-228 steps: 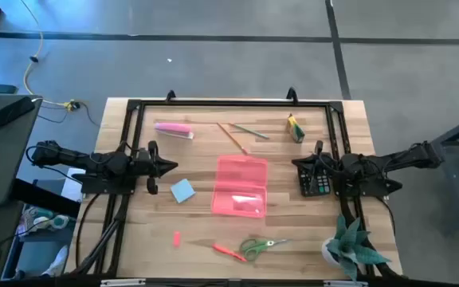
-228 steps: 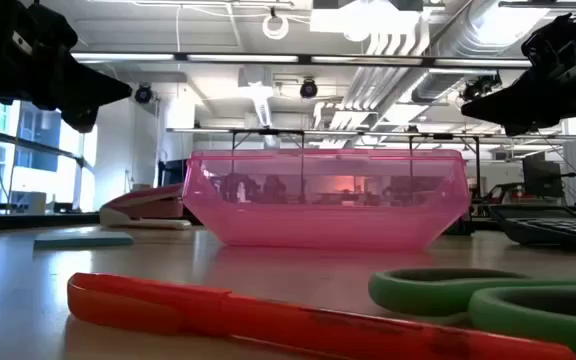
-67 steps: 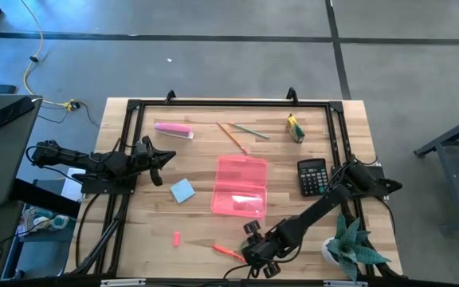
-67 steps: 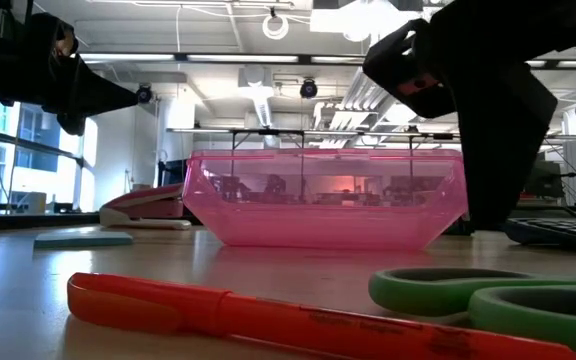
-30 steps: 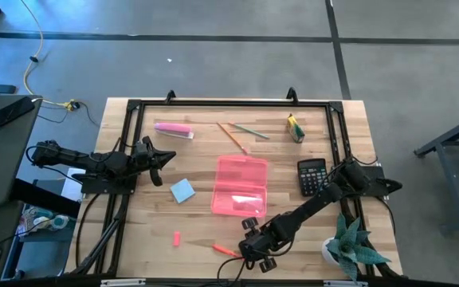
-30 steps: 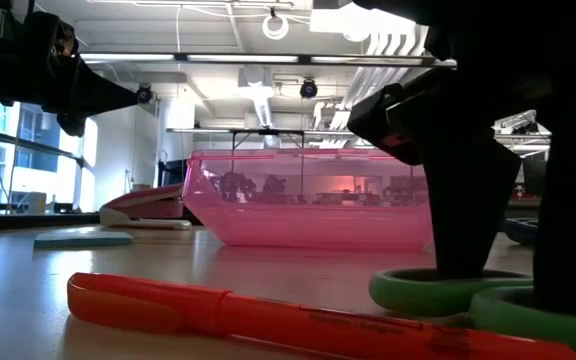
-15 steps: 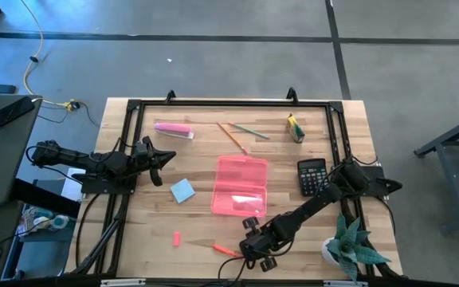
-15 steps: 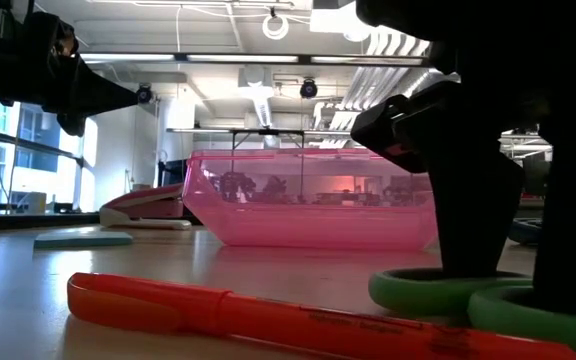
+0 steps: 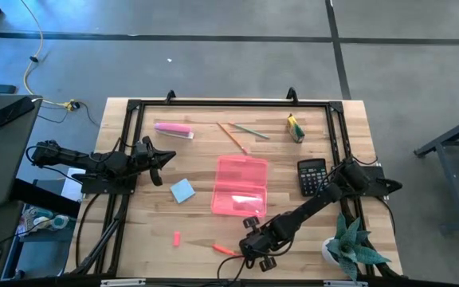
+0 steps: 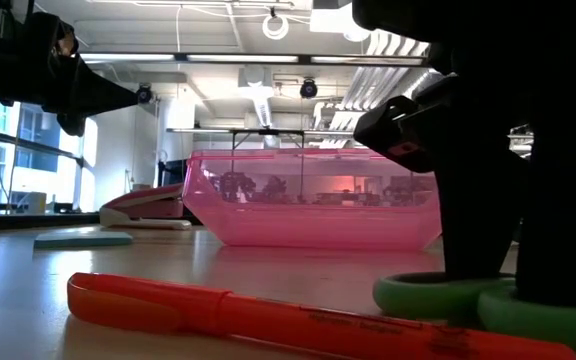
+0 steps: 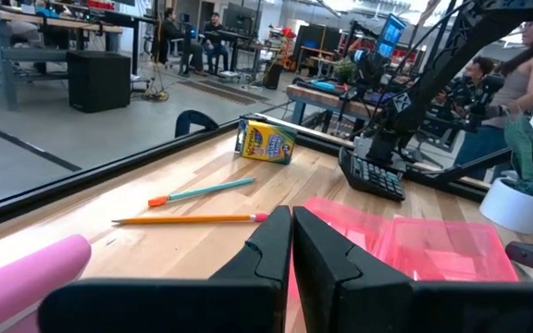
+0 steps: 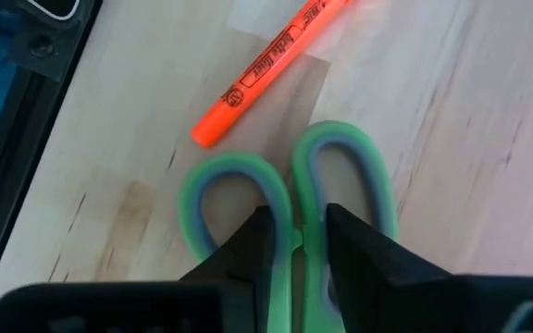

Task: Pack school essentials
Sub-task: Put the scissors into the supply box

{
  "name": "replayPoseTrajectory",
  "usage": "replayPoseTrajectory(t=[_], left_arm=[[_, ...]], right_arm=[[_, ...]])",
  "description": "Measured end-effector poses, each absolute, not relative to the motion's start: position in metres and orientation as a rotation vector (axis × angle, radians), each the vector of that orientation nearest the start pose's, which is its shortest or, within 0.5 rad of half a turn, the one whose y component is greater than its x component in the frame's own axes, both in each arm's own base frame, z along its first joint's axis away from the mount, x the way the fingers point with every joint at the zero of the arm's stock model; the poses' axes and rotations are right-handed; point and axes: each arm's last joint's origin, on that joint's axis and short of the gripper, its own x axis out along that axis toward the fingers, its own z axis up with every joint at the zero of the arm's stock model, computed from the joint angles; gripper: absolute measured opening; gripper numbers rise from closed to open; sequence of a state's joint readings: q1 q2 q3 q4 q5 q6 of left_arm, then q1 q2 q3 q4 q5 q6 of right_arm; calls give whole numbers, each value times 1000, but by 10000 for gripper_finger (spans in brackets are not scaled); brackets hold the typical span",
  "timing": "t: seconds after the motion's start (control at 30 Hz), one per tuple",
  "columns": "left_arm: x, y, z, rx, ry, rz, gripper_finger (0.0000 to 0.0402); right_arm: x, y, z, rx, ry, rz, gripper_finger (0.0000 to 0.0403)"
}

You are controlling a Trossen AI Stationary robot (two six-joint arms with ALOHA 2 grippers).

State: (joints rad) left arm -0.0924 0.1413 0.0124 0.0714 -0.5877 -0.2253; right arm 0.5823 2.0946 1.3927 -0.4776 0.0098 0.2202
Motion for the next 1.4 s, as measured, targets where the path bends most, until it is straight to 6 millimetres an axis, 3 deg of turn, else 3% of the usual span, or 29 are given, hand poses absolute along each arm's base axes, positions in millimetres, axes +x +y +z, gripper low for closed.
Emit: replayPoseTrajectory(t=[0.23,0.67,0.8,1.03,1.23,1.4], left_arm=[[102,7,163,-201,-1,499,5],[102,7,163,-140,14,498,5],[102,7,163,-115,20,498,5],[102,7,163,-90,27,498,5],[102,6,164,-24,41,489,5],[102,6,164,12,47,488,5]], right_arm=[[340,223,145,-167,1182,347,66],[343,207,215,-141,920,302,68],[344,190,251,-174,778,269,68],[345,142,304,-304,582,147,68],[366,102,303,-307,552,157,68],[383,84,276,-266,632,294,68]])
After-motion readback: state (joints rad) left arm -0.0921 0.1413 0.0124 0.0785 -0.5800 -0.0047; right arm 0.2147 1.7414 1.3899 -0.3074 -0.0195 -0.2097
